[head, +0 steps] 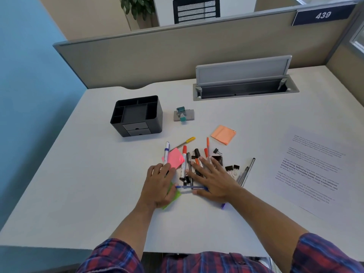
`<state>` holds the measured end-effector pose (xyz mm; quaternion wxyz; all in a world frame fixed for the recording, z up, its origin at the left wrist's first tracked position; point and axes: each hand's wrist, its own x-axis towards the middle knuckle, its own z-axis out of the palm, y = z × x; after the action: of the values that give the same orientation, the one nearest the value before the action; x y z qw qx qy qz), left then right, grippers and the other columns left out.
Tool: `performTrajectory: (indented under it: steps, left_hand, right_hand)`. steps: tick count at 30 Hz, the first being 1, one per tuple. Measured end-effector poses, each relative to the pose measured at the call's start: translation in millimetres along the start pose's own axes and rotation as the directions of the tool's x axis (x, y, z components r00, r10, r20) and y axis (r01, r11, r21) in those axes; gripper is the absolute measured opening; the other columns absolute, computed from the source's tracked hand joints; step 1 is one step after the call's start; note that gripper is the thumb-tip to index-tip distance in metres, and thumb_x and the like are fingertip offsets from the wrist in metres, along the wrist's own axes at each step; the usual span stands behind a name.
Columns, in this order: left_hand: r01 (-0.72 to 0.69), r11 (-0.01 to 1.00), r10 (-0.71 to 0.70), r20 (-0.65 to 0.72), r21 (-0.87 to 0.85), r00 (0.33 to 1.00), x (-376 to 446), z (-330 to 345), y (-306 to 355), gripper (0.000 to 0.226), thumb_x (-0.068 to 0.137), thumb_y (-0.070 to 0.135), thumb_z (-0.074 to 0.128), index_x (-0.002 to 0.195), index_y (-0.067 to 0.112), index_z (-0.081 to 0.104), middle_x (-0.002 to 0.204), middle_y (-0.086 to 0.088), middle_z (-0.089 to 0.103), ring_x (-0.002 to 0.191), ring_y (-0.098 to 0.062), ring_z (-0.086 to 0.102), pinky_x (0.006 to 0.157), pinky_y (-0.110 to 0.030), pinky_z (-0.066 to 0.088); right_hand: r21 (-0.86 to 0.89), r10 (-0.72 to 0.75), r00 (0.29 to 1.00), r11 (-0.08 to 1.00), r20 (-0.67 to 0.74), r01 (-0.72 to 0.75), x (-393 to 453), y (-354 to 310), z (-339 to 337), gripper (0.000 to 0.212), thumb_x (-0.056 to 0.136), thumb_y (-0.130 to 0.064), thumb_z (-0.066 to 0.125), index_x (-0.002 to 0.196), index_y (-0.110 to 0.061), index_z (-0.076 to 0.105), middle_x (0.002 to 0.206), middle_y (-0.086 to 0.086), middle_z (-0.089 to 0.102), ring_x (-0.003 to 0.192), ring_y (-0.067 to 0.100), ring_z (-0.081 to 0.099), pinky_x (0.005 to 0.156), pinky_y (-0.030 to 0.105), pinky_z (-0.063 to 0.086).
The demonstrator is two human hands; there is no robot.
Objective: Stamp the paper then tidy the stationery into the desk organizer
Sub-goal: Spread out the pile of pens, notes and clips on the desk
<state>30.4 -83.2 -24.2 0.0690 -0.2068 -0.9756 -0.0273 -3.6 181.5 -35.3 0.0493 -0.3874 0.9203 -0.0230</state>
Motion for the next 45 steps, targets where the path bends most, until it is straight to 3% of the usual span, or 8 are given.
performTrajectory:
  steps: [5, 17, 19, 21, 23, 25, 30, 45]
  left_hand:
    - [0.09, 0.996, -0.091, -0.115, -0.019, 0.989, 13.5, -6.3, 3.1, 0.03, 0.088, 0.039, 0.052, 0.107, 0.017, 0.057, 0.114, -0.004, 0.055, 0.103, -0.031, 0.048, 0.091, -0.045, 0.038]
    - [0.154, 0.984, -0.166, -0.168, -0.084, 0.972, 51.8, -17.9, 7.4, 0.037, 0.092, 0.052, 0.049, 0.107, 0.018, 0.055, 0.1, 0.0, 0.057, 0.09, -0.024, 0.054, 0.093, -0.041, 0.041]
    - [0.217, 0.971, -0.23, -0.155, -0.098, 0.961, 58.7, -20.0, 7.0, 0.048, 0.088, 0.06, 0.049, 0.114, 0.019, 0.053, 0.108, -0.002, 0.055, 0.098, -0.026, 0.052, 0.092, -0.041, 0.04]
    - [0.3, 0.947, -0.307, -0.052, -0.116, 0.95, 63.8, -18.9, 6.9, 0.069, 0.087, 0.071, 0.043, 0.138, 0.024, 0.045, 0.137, -0.008, 0.047, 0.127, -0.035, 0.044, 0.108, -0.048, 0.034]
    - [0.39, 0.91, -0.374, 0.128, -0.143, 0.919, 64.6, -14.4, 5.4, 0.086, 0.085, 0.082, 0.033, 0.156, 0.036, 0.022, 0.165, -0.007, 0.017, 0.151, -0.039, 0.013, 0.121, -0.058, 0.013]
    - [0.443, 0.877, -0.39, 0.262, -0.186, 0.883, 62.3, -8.5, 2.7, 0.09, 0.082, 0.088, 0.025, 0.158, 0.043, 0.009, 0.17, 0.0, -0.001, 0.155, -0.034, -0.002, 0.122, -0.06, 0.004]
    - [0.408, 0.899, -0.363, 0.25, -0.16, 0.898, 44.6, -2.2, 1.0, 0.08, 0.089, 0.08, 0.018, 0.155, 0.035, 0.023, 0.166, -0.004, 0.015, 0.153, -0.029, 0.011, 0.121, -0.059, 0.015]
    - [0.238, 0.968, -0.221, 0.166, -0.085, 0.961, 11.1, -2.5, -37.5, 0.067, 0.1, 0.059, 0.032, 0.158, 0.027, 0.026, 0.166, -0.001, 0.022, 0.152, -0.022, 0.022, 0.12, -0.043, 0.028]
  right_hand:
    - [-0.007, -0.053, 0.999, 0.999, 0.0, 0.053, 11.0, -13.5, 3.2, 0.068, 0.1, -0.069, 0.016, 0.16, -0.037, 0.009, 0.168, 0.003, 0.016, 0.155, 0.035, 0.001, 0.122, 0.058, 0.011]
    - [0.014, -0.089, 0.995, 0.996, -0.038, 0.09, 14.4, -23.9, 3.7, 0.067, 0.104, -0.062, 0.023, 0.16, -0.025, 0.02, 0.165, 0.011, 0.022, 0.155, 0.029, 0.01, 0.125, 0.05, 0.012]
    - [0.026, -0.046, 0.996, 0.999, -0.075, 0.048, 13.4, -22.9, 2.6, 0.072, 0.103, -0.064, 0.025, 0.16, -0.021, 0.019, 0.165, 0.011, 0.023, 0.155, 0.026, 0.009, 0.125, 0.05, 0.009]
    - [0.047, 0.013, 0.994, 0.999, -0.108, -0.008, 13.3, -21.5, 0.2, 0.076, 0.1, -0.068, 0.026, 0.16, -0.021, 0.018, 0.167, 0.01, 0.016, 0.156, 0.026, 0.006, 0.124, 0.054, 0.008]
    - [0.074, 0.095, 0.991, 0.993, -0.099, -0.088, 13.2, -20.8, -1.5, 0.078, 0.098, -0.071, 0.025, 0.161, -0.025, 0.014, 0.169, 0.008, 0.006, 0.155, 0.028, 0.004, 0.122, 0.06, 0.009]
    - [0.098, 0.173, 0.983, 0.981, -0.063, -0.166, 13.4, -19.4, 0.4, 0.08, 0.097, -0.075, 0.021, 0.161, -0.03, 0.005, 0.169, 0.006, -0.005, 0.155, 0.031, -0.003, 0.12, 0.063, 0.004]
    - [0.115, 0.183, 0.983, 0.977, 0.005, -0.182, 19.4, -16.4, 5.4, 0.079, 0.094, -0.079, 0.012, 0.159, -0.037, -0.005, 0.167, 0.003, -0.019, 0.153, 0.027, -0.02, 0.122, 0.057, -0.005]
    - [0.19, 0.091, 0.995, 0.978, -0.04, -0.082, 52.4, -44.4, 3.0, 0.081, 0.095, -0.079, 0.014, 0.16, -0.033, 0.009, 0.168, 0.004, -0.01, 0.154, 0.02, -0.013, 0.125, 0.052, 0.0]
